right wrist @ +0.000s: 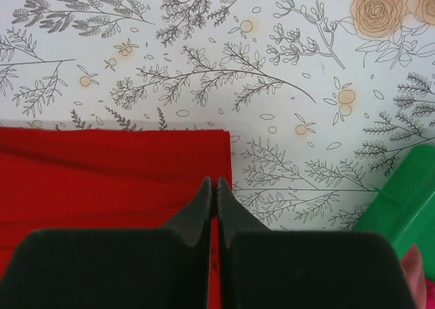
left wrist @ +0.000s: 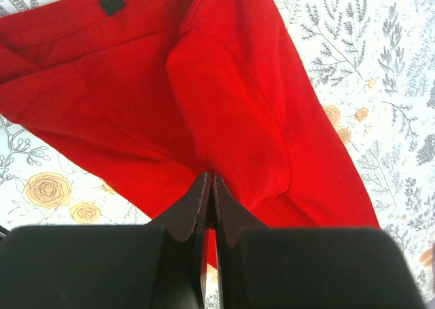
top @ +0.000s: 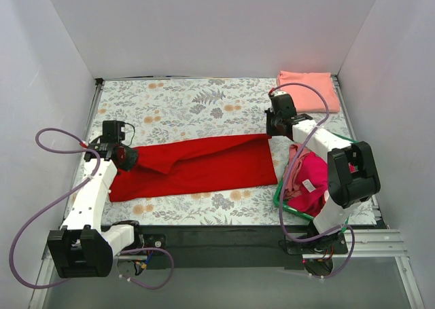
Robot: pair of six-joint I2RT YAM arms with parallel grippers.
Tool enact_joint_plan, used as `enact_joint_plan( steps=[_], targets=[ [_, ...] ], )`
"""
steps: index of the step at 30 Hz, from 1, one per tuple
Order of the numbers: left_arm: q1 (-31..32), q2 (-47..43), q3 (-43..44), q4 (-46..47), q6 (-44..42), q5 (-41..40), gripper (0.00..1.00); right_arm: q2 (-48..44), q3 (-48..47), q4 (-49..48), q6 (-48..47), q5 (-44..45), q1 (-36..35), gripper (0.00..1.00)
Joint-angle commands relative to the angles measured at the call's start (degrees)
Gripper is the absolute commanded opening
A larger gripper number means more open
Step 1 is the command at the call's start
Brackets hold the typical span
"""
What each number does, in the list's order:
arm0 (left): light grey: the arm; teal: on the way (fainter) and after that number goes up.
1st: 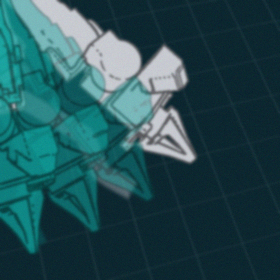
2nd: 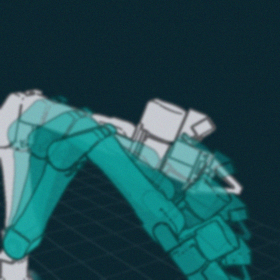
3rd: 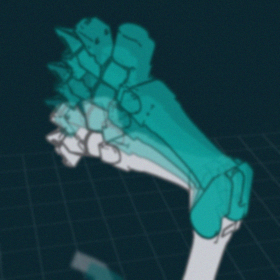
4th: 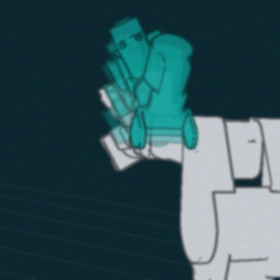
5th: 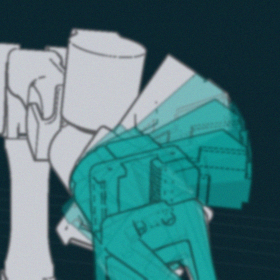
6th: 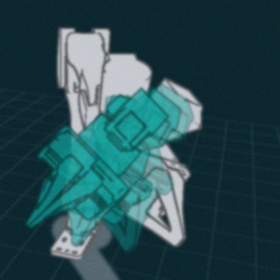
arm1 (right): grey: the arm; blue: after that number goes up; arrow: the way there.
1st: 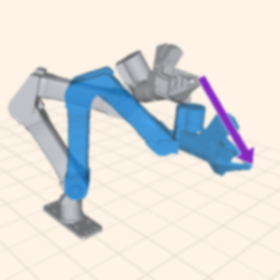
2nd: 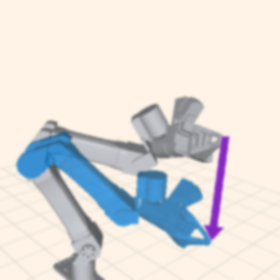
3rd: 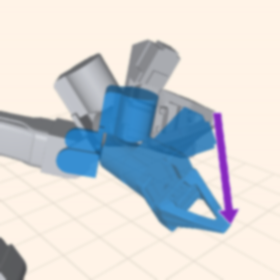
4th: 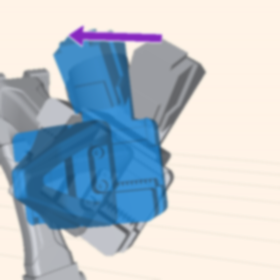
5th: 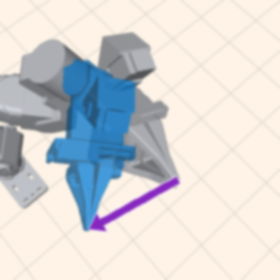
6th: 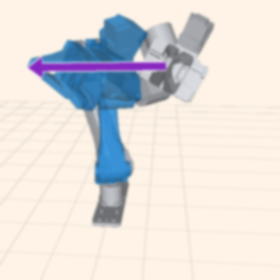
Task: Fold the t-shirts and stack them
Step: Fold the tshirt
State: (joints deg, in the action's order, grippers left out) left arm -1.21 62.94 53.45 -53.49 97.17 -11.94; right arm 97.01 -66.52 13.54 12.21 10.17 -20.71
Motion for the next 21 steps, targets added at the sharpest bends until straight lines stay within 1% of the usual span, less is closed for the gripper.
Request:
enact_joint_plan(
  steps=[1, 5, 9, 10, 12, 16, 21],
  targets=[
    [0.2, -1.2, -0.5, 0.1, 1.1, -2.5, 0.00, -2.5, 2.2, -1.5, -0.4, 0.0, 0.0, 0.01],
    [0.2, 0.7, 1.8, 0.5, 0.7, -3.3, 0.00, -4.4, 4.1, -1.6, -0.5, 0.2, 0.0, 0.01],
    [0.2, 4.0, 7.2, 2.2, -1.0, -5.8, 0.00, -6.0, 5.0, -1.9, -0.7, -0.6, 0.0, 0.01],
    [0.2, 5.1, 9.7, 3.0, -1.8, -5.7, 0.00, -6.2, 5.1, -1.8, -0.7, -0.9, -0.1, 0.01],
    [0.2, 7.8, 11.7, 5.0, -2.9, -5.4, 0.00, -6.6, 5.2, -1.9, -1.0, -1.1, 0.0, 0.01],
    [0.2, 11.9, 15.6, 8.1, -7.9, -4.1, 0.00, -7.3, 5.3, -1.9, -1.2, -0.6, -0.1, 0.01],
    [0.2, 15.0, 18.2, 8.2, -8.4, -3.9, 0.00, -8.0, 5.6, -1.9, -1.4, -1.2, 0.0, 0.01]
  ],
)
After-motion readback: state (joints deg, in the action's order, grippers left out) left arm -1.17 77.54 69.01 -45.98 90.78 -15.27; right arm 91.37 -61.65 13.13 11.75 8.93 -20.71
